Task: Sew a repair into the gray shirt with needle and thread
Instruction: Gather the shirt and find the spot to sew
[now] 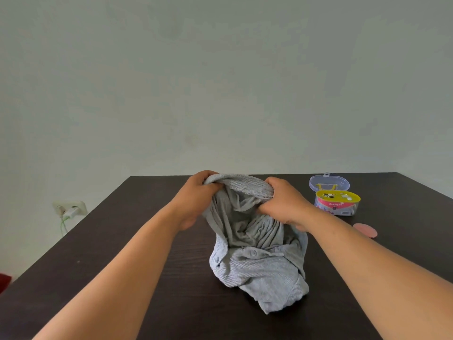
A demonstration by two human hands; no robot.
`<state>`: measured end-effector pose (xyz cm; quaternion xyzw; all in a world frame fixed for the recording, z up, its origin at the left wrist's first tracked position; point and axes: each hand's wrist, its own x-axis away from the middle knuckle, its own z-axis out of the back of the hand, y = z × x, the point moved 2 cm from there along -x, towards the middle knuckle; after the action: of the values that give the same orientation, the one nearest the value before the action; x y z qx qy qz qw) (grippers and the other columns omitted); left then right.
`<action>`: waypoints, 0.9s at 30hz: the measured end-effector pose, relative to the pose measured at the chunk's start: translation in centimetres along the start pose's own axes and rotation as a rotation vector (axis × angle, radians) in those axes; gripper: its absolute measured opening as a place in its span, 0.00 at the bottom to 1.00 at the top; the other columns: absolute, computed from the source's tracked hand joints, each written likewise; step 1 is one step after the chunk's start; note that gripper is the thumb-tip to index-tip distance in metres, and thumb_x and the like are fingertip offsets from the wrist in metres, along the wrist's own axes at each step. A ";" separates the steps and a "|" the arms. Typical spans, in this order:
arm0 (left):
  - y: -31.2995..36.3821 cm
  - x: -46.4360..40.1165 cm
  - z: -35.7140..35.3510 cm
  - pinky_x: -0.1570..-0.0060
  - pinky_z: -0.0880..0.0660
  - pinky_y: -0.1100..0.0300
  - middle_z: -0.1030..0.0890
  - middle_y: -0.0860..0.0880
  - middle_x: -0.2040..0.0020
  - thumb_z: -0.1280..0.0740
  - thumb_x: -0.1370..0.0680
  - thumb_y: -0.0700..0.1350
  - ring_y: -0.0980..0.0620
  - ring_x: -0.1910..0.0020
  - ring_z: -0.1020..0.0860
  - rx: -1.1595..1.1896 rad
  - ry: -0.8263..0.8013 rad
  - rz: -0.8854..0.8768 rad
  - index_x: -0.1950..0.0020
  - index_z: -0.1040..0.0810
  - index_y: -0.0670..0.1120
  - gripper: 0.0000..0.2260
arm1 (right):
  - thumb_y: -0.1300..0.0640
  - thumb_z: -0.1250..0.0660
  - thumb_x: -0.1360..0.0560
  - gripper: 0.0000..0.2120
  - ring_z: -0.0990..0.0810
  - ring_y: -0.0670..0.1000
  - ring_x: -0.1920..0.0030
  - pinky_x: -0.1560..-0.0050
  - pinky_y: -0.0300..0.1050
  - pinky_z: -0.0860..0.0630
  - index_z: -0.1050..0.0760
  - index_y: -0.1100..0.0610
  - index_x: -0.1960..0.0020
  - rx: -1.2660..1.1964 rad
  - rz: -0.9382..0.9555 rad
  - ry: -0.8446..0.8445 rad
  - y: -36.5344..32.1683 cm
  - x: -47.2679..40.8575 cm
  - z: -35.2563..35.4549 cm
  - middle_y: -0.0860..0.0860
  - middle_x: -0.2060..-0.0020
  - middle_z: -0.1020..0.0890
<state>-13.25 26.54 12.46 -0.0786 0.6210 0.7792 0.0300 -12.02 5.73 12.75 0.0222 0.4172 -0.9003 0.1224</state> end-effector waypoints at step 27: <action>0.5 1.2 -0.6 0.42 0.19 0.49 0.14 0.52 0.48 0.23 0.27 0.41 0.54 0.48 0.16 -0.345 -0.206 -0.115 0.39 0.21 0.53 0.18 | 0.61 0.43 0.22 0.09 0.28 0.51 0.61 0.60 0.46 0.30 0.27 0.56 0.45 -0.323 -0.036 0.149 -0.2 -0.5 -0.6 0.56 0.56 0.21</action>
<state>-14.44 25.76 12.65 -0.0377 0.4665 0.8750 0.1238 -11.62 6.39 12.56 0.0615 0.5647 -0.8194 0.0771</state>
